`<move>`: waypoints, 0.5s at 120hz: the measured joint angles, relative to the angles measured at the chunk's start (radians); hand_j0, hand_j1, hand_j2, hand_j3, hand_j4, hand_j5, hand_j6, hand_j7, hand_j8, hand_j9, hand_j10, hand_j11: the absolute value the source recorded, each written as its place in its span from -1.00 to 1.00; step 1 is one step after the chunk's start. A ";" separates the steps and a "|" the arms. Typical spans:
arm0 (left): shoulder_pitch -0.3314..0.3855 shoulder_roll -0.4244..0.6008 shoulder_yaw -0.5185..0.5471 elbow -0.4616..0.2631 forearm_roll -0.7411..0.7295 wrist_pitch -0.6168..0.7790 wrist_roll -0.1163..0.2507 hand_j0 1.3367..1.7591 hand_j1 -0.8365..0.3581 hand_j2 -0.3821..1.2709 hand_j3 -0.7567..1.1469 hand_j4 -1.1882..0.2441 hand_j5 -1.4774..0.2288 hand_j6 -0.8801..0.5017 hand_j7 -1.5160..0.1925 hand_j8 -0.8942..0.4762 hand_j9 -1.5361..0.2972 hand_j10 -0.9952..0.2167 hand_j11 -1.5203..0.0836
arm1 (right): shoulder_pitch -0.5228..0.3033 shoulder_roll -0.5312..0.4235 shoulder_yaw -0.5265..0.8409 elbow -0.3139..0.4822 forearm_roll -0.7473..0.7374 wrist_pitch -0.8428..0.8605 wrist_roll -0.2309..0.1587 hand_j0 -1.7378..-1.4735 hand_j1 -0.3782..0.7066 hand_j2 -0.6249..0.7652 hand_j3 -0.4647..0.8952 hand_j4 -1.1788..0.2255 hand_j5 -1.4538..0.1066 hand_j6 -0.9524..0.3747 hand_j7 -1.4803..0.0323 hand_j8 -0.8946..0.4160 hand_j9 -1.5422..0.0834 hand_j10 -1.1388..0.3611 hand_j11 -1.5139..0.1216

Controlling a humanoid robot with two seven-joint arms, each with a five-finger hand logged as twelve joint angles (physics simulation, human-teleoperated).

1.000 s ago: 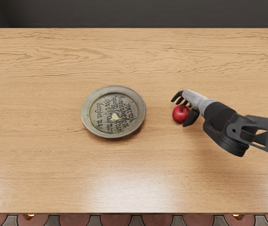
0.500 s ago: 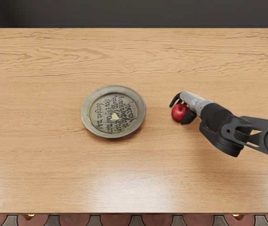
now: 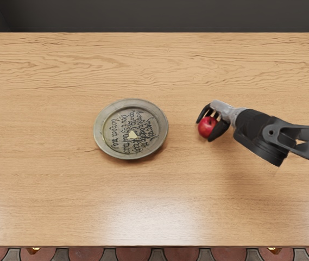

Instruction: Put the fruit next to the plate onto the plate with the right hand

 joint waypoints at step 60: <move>0.000 0.000 0.000 0.000 0.000 0.000 0.000 0.52 0.52 -0.48 -0.20 0.34 0.38 -0.06 0.42 -0.03 0.35 0.26 0.52 | 0.103 -0.042 0.179 0.001 0.252 0.331 -0.001 -0.38 0.24 0.14 -0.31 -0.14 -0.30 -0.09 -0.17 -0.18 -0.19 -0.34 -0.23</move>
